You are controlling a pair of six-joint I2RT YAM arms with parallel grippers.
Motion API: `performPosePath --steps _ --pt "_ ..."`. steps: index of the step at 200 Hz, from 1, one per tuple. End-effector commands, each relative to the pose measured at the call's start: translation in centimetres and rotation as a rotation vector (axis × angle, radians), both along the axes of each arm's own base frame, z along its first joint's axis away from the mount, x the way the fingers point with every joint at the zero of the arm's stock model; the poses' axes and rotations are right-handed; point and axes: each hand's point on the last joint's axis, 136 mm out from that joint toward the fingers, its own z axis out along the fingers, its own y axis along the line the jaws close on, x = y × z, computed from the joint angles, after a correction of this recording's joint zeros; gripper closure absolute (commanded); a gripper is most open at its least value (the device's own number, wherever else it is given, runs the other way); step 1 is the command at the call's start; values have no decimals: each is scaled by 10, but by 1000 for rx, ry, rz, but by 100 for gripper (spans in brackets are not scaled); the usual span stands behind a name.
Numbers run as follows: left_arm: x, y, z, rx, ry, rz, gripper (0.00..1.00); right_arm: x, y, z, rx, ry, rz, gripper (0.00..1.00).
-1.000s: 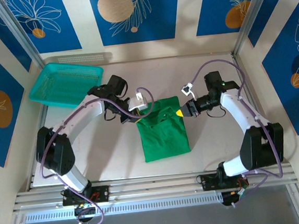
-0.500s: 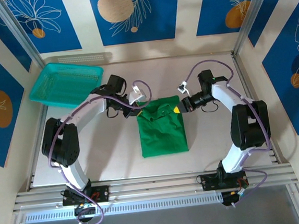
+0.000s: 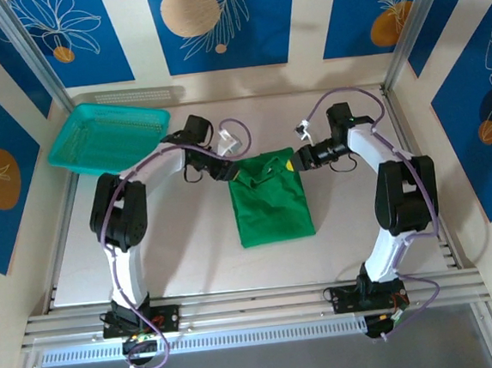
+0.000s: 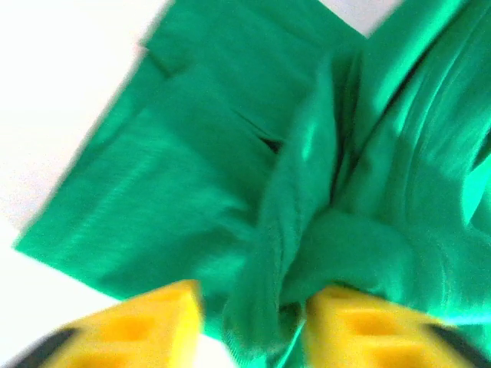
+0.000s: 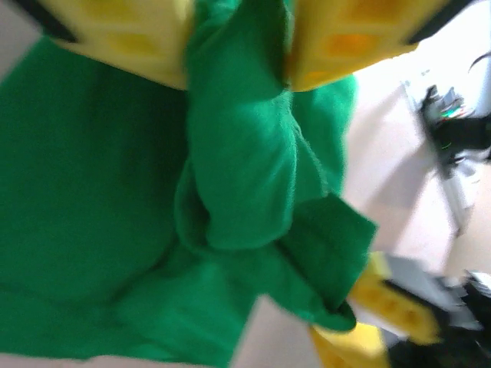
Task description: Fold the inside-out t-shirt
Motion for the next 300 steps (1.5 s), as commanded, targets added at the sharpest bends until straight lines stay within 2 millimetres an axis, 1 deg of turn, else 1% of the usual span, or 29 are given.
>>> performPosePath --steps 1,9,14,22,29,36,48,63,80,87,89,91,93,104,116,120,124,127,134,149,161,174,196,209,226,247,270,289,300 --pt "37 18 -4 -159 207 217 0 66 -36 -48 -178 61 -362 53" --pt "46 22 -1 -247 241 262 0 78 -56 -56 -199 134 -504 52" --pt "52 27 2 -287 235 299 0 83 -61 -56 -177 176 -566 46" --pt "58 34 9 -323 191 353 0 87 -60 -51 -97 214 -593 35" --pt "59 36 21 -348 122 367 0 88 -54 -45 -34 209 -579 30" --pt "53 36 33 -369 57 346 0 86 -52 -39 -9 181 -554 27" --pt "44 36 54 -370 -45 320 0 81 -56 -31 -48 110 -526 26" --pt "26 30 67 -340 -143 211 0 75 -66 -19 -135 -23 -500 25" --pt "8 17 63 -274 -174 53 0 75 -82 -7 -280 -197 -493 22" --pt "2 11 57 -239 -159 -4 0 78 -93 -2 -364 -263 -522 17" --pt "1 10 56 -230 -156 -20 0 79 -96 0 -383 -279 -531 13" --pt "0 8 54 -220 -152 -37 0 81 -99 2 -407 -295 -543 4" --pt "-2 6 51 -211 -146 -55 0 82 -102 3 -426 -308 -558 0" --pt "-12 -4 42 -165 -147 -153 5 88 -120 12 -502 -312 -667 1" --pt "-12 -11 34 -114 -156 -184 14 84 -142 12 -537 -197 -812 1" --pt "-10 -12 30 -96 -154 -179 18 84 -138 13 -494 -168 -784 0" --pt "-9 -14 28 -87 -150 -178 22 86 -130 14 -431 -145 -723 8" --pt "-9 -15 27 -82 -143 -180 23 84 -117 14 -355 -113 -656 15" --pt "-9 -18 24 -74 -127 -182 23 83 -104 17 -236 -50 -580 29" --pt "-6 -24 14 -38 -78 -167 21 79 -88 10 -150 119 -509 44" --pt "-4 -26 4 -8 -27 -137 21 73 -77 -4 -202 181 -471 44" --pt "-3 -27 -7 14 20 -110 25 69 -67 -17 -271 189 -448 43" --pt "1 -19 -26 79 46 -36 25 69 -50 -32 -308 209 -432 43" --pt "5 -15 -30 102 47 -1 21 71 -42 -39 -326 220 -426 43" --pt "12 -8 -35 137 44 49 21 75 -32 -50 -361 217 -409 45" --pt "13 -8 -42 134 68 77 22 79 -28 -62 -429 227 -415 49" --pt "9 -13 -48 100 102 75 27 82 -19 -73 -458 221 -404 49" --pt "15 -8 -53 116 93 126 34 89 -29 -80 -570 206 -440 50" --pt "19 -5 -54 128 76 156 38 94 -32 -81 -606 190 -457 54"
